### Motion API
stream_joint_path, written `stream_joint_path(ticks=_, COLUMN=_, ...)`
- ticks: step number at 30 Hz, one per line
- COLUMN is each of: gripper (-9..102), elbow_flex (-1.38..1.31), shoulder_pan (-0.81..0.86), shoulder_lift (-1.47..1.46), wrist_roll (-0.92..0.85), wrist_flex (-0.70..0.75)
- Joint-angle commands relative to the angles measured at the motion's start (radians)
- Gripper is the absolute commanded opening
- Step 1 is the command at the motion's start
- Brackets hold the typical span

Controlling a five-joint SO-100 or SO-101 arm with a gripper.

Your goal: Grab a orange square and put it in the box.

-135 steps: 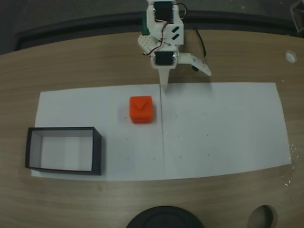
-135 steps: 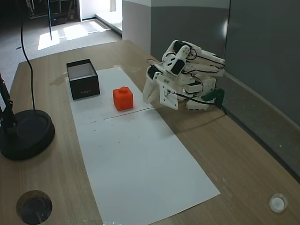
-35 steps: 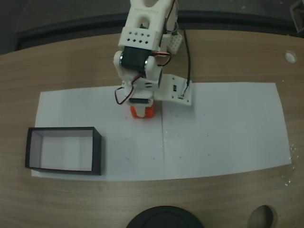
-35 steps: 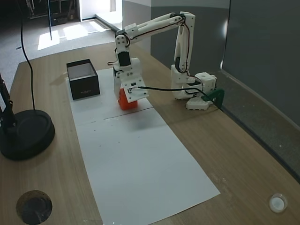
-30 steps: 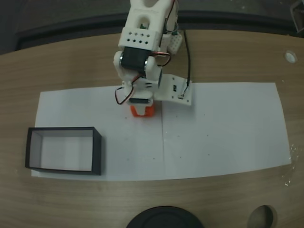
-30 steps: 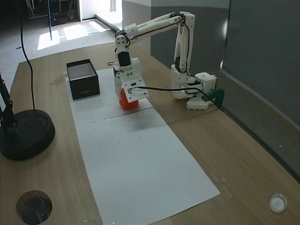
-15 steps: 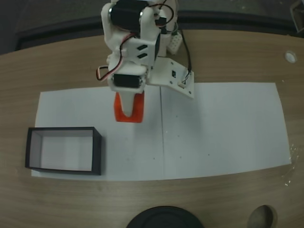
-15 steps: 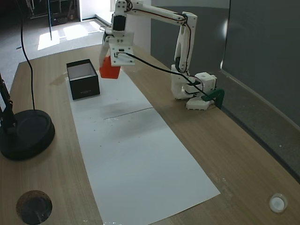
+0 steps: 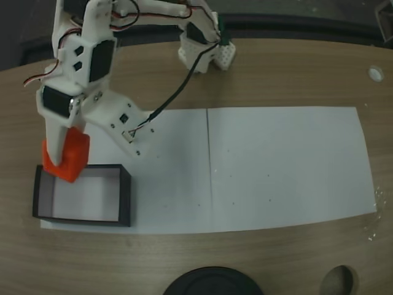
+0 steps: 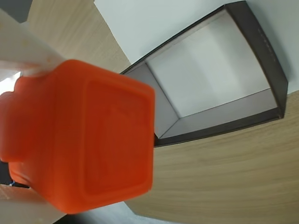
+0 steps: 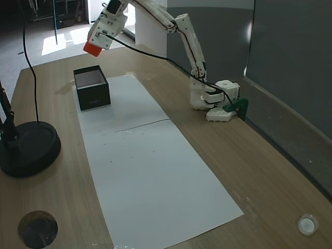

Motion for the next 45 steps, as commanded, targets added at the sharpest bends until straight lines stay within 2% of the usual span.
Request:
stream_joint_path(ticks=1, gripper=14, elbow_flex=-0.124, shoulder_pan=0.008, shoulder_lift=-0.044, wrist_roll=-0.003, wrist_flex=-0.002)
stream_joint_path(ticks=15, gripper=14, elbow_flex=-0.183, shoulder_pan=-0.014, shoulder_lift=-0.325, wrist_roll=0.008, wrist_flex=-0.044)
stream_joint_path(ticks=27, gripper=14, elbow_flex=-0.181, shoulder_pan=-0.011, shoulder_lift=-0.367, wrist_roll=0.006, wrist_flex=-0.040)
stream_joint_path(ticks=33, gripper=30, elbow_flex=-0.204, shoulder_pan=-0.008, shoulder_lift=-0.316, wrist_roll=0.074, wrist_flex=-0.028)
stream_joint_path(ticks=35, gripper=32, elbow_flex=-0.213, shoulder_pan=-0.011, shoulder_lift=-0.295, wrist_roll=0.071, wrist_flex=-0.009)
stream_joint_path(ticks=41, gripper=27, elbow_flex=-0.204, shoulder_pan=-0.018, shoulder_lift=-0.201, wrist_roll=0.075, wrist_flex=0.005)
stream_joint_path(ticks=45, gripper=10, elbow_flex=-0.201, shoulder_pan=-0.020, shoulder_lift=-0.055, wrist_roll=0.115, wrist_flex=0.012)
